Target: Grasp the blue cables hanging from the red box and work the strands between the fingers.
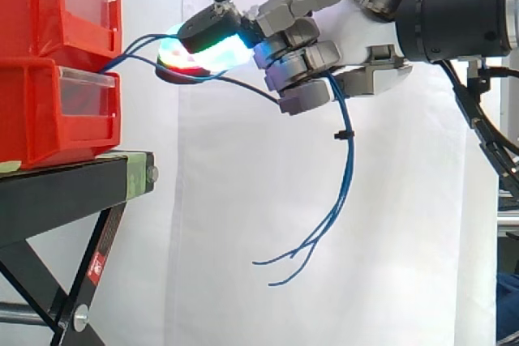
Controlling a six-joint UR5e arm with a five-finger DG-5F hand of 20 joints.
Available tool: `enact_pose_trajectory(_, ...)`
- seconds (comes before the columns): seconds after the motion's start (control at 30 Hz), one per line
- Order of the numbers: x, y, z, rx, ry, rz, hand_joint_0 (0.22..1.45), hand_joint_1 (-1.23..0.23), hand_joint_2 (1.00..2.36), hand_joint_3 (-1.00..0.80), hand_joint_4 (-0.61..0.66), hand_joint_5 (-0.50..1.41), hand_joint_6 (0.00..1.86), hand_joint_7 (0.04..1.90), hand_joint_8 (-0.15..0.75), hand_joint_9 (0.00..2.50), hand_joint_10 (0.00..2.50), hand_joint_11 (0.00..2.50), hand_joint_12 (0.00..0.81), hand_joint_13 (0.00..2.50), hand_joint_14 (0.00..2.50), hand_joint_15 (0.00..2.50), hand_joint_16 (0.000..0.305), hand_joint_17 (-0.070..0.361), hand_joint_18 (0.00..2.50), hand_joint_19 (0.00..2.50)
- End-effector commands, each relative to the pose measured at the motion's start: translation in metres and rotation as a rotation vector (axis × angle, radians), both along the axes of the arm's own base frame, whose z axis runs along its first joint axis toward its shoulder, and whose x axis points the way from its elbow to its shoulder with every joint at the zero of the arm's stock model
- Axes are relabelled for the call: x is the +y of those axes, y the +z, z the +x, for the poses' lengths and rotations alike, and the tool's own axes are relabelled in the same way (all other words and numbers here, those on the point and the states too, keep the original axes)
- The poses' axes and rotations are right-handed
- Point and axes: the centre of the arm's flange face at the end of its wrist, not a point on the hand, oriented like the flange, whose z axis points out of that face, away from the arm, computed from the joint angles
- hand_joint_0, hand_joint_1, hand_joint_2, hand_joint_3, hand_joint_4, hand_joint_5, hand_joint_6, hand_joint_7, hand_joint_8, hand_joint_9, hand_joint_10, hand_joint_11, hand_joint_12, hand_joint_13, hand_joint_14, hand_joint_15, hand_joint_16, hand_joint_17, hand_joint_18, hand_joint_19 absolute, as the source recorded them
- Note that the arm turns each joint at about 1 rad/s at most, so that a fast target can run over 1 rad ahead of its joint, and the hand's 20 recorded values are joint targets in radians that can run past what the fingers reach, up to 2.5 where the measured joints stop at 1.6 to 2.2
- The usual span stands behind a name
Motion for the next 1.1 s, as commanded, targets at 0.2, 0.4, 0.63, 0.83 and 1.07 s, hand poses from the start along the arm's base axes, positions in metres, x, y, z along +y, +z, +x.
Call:
enact_pose_trajectory(0.2,-0.0004,0.0005,0.0000,-0.007,-0.004,0.014,1.00,-0.62,1.02,-0.14,0.20,0.37,0.01,1.23,0.362,0.82,2.50,2.30,0.407,1.00,2.50,1.46,0.058,0.131,1.40,1.48)
enact_pose_trajectory(0.4,-0.0005,-0.0002,-0.0004,-0.022,-0.003,0.049,1.27,-0.63,1.01,0.30,0.18,0.47,0.01,1.32,0.362,0.82,2.50,2.30,0.407,1.00,2.50,1.46,0.058,0.131,1.40,1.48)
enact_pose_trajectory(0.63,-0.0003,-0.0007,-0.0008,-0.058,0.002,0.135,1.01,-0.70,1.02,-0.18,0.16,0.42,0.01,1.36,0.362,0.82,2.50,2.30,0.407,1.00,2.50,1.46,0.058,0.131,1.40,1.48)
enact_pose_trajectory(0.83,0.0004,-0.0016,-0.0018,-0.075,0.006,0.193,1.16,-0.66,1.02,0.14,0.18,0.35,0.16,1.35,0.362,0.82,2.50,2.30,0.407,1.00,2.50,1.46,0.058,0.131,1.40,1.48)
enact_pose_trajectory(1.07,0.0041,-0.0053,-0.0053,-0.068,0.030,0.273,1.01,-0.67,1.00,0.02,0.18,0.43,0.14,1.39,0.362,0.82,2.50,2.30,0.407,1.00,2.50,1.46,0.058,0.131,1.40,1.48)
